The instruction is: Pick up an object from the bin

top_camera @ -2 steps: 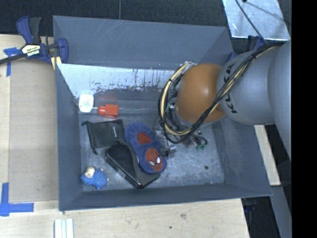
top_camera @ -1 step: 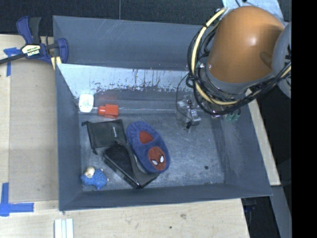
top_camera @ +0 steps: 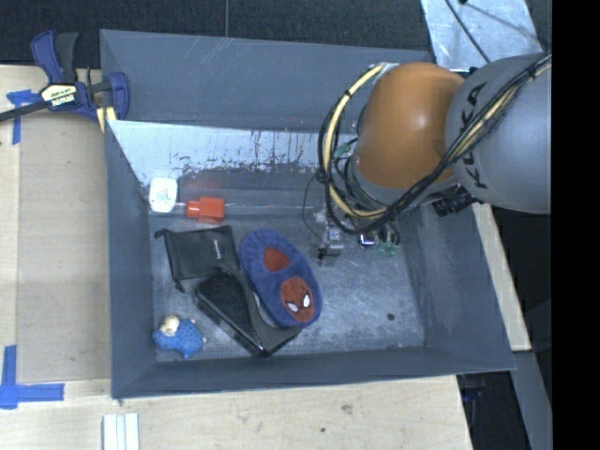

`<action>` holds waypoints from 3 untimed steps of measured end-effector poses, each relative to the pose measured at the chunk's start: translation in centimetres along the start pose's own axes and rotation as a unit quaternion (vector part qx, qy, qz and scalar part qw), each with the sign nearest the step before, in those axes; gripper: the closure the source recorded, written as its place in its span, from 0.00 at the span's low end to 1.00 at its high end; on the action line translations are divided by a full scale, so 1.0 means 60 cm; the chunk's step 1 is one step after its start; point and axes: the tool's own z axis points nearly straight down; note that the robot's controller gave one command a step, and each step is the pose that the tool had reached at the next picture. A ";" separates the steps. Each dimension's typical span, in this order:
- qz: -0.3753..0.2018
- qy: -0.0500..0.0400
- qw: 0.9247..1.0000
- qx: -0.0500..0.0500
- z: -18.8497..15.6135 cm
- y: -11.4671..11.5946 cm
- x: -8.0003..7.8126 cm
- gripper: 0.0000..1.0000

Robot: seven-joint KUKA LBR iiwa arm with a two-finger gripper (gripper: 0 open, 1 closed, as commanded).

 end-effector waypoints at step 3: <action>0.008 -0.004 1.000 -0.001 0.169 0.004 0.040 0.00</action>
Offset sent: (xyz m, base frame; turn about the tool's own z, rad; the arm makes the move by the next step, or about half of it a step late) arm 0.0000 0.0000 0.0000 0.0000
